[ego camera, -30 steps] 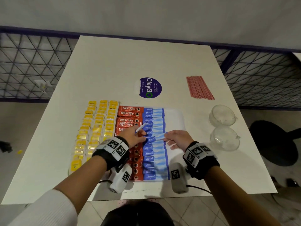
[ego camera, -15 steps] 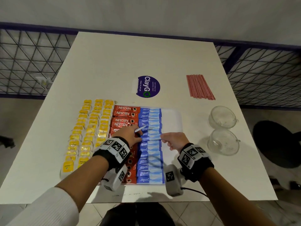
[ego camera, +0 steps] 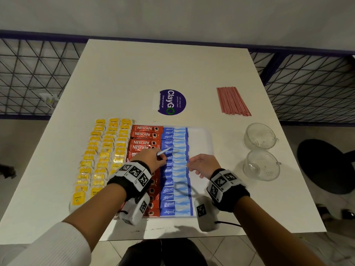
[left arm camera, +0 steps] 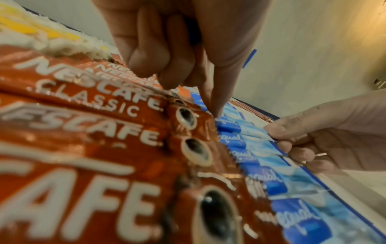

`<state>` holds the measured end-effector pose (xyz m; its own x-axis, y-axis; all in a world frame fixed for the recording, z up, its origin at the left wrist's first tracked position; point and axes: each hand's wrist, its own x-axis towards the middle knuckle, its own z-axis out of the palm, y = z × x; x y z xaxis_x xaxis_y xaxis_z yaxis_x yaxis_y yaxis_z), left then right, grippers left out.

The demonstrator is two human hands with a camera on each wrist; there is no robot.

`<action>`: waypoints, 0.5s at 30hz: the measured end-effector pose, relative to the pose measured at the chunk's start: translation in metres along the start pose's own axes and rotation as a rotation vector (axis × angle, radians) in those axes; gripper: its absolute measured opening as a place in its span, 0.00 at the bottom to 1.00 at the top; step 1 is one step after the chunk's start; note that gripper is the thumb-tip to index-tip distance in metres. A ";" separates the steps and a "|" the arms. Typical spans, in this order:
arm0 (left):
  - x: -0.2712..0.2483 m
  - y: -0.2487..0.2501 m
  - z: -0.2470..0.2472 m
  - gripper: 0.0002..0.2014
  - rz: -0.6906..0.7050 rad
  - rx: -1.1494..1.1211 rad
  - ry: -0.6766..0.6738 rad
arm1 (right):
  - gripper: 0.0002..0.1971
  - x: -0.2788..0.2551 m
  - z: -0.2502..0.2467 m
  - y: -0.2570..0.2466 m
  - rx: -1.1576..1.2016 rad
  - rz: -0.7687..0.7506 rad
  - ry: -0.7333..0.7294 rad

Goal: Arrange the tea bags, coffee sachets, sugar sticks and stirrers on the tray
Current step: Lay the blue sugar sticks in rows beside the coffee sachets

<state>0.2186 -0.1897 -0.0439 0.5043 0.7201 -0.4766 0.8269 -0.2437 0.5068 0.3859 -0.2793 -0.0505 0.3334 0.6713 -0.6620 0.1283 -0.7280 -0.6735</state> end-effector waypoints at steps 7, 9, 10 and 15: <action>-0.006 0.008 -0.007 0.06 0.030 -0.058 0.008 | 0.05 -0.004 -0.011 -0.004 0.003 -0.023 0.028; -0.007 0.013 -0.010 0.05 0.067 -0.065 -0.020 | 0.06 -0.008 -0.017 -0.012 0.035 -0.099 0.025; -0.007 0.015 -0.012 0.05 0.092 -0.061 -0.043 | 0.06 -0.011 -0.019 -0.018 0.047 -0.156 0.003; -0.009 0.029 -0.014 0.06 0.163 -0.044 -0.133 | 0.10 -0.025 -0.016 -0.044 -0.009 -0.391 -0.126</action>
<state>0.2344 -0.1937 -0.0147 0.6613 0.5809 -0.4745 0.7214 -0.3192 0.6146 0.3873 -0.2662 0.0009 0.1410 0.9090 -0.3921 0.2315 -0.4154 -0.8797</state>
